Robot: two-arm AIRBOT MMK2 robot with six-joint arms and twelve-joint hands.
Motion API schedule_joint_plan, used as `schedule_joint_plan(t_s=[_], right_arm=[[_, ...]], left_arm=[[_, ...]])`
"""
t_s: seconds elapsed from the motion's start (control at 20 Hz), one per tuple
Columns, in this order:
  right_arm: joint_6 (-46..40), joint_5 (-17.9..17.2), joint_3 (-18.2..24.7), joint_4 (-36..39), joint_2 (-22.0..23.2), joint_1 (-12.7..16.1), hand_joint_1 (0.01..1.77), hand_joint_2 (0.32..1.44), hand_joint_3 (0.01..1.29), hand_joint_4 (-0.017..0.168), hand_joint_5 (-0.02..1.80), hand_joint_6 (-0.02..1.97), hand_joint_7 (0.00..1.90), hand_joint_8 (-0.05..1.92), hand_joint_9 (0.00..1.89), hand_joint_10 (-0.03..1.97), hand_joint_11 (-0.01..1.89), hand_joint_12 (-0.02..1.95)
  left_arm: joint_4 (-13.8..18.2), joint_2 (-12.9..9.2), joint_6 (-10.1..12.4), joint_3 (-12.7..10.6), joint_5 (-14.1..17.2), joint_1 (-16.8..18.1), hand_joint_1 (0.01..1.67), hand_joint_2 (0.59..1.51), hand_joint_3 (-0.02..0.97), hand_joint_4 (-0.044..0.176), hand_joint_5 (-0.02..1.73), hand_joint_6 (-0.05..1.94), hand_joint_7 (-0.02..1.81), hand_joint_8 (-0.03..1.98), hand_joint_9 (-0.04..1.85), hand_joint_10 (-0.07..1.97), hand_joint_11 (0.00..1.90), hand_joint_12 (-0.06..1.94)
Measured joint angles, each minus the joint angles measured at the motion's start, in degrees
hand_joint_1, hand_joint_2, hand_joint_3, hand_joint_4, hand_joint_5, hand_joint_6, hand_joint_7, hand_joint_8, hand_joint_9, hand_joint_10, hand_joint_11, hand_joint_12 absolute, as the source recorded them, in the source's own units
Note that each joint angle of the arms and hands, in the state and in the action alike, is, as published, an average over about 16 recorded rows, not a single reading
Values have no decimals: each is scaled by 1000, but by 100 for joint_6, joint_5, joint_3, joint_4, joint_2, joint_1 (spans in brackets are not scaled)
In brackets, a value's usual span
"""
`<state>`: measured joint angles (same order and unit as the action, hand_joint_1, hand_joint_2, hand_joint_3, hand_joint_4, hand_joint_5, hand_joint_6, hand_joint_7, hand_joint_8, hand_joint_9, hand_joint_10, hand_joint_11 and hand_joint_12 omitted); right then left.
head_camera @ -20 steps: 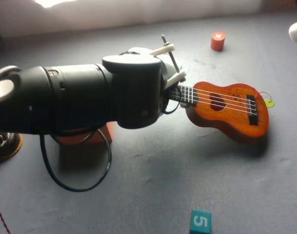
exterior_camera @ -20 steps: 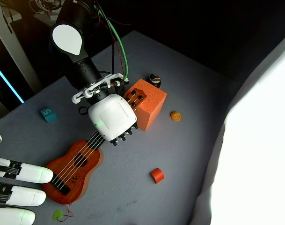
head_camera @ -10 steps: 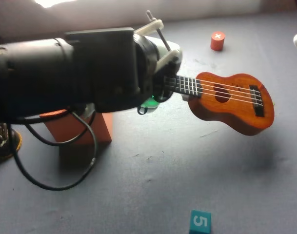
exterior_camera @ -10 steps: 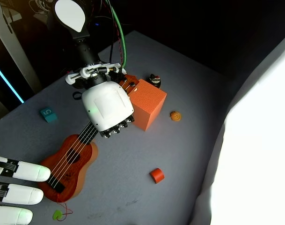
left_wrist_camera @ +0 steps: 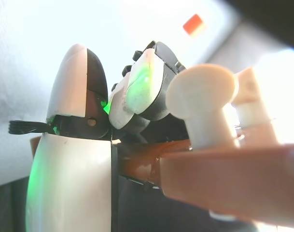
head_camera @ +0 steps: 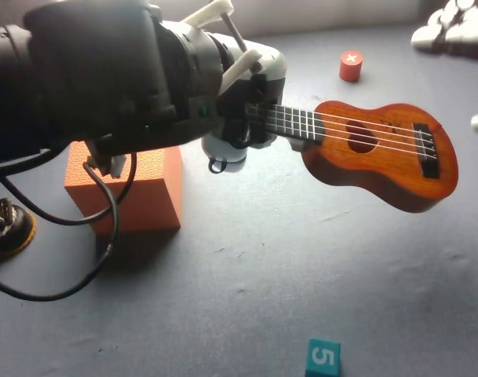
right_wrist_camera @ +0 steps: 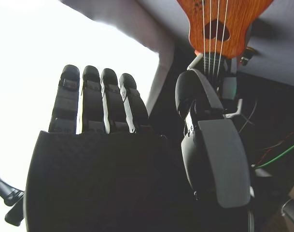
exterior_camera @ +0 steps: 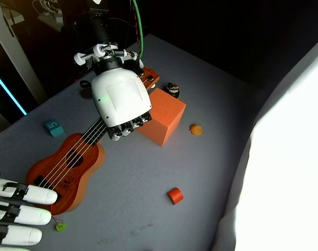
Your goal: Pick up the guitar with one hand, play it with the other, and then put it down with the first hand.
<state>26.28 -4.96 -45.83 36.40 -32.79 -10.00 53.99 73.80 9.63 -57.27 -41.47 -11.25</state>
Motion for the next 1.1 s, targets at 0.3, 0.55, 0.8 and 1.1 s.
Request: schedule_joint_plan(t_s=[0.3,0.55,0.8,1.1], right_arm=[[-771,-1088,-140,1068,-36,-460,475,1357,17,4,134,33,80,13,58,15,22,3],[-1791,-1857,-273,2061,-40,-655,463,1358,17,3,143,33,77,13,54,15,22,3],[-2423,-2123,-367,2611,-73,-764,450,1360,16,3,152,33,75,13,54,15,21,3],[-2637,-2015,-448,2767,-176,-885,427,1362,16,3,159,33,72,12,55,15,21,3]], left_arm=[[-160,-171,-170,142,143,161,1526,1070,-3,-4,1320,1889,1338,1980,1420,1951,1463,1902],[-204,-227,-257,202,186,227,1525,1071,-4,-4,1319,1889,1338,1981,1415,1944,1459,1902],[-214,-247,-304,229,204,248,1526,1071,-4,-4,1316,1889,1339,1981,1418,1941,1462,1902],[-214,-254,-347,239,211,255,1526,1070,-4,-4,1315,1889,1339,1980,1421,1941,1465,1902]])
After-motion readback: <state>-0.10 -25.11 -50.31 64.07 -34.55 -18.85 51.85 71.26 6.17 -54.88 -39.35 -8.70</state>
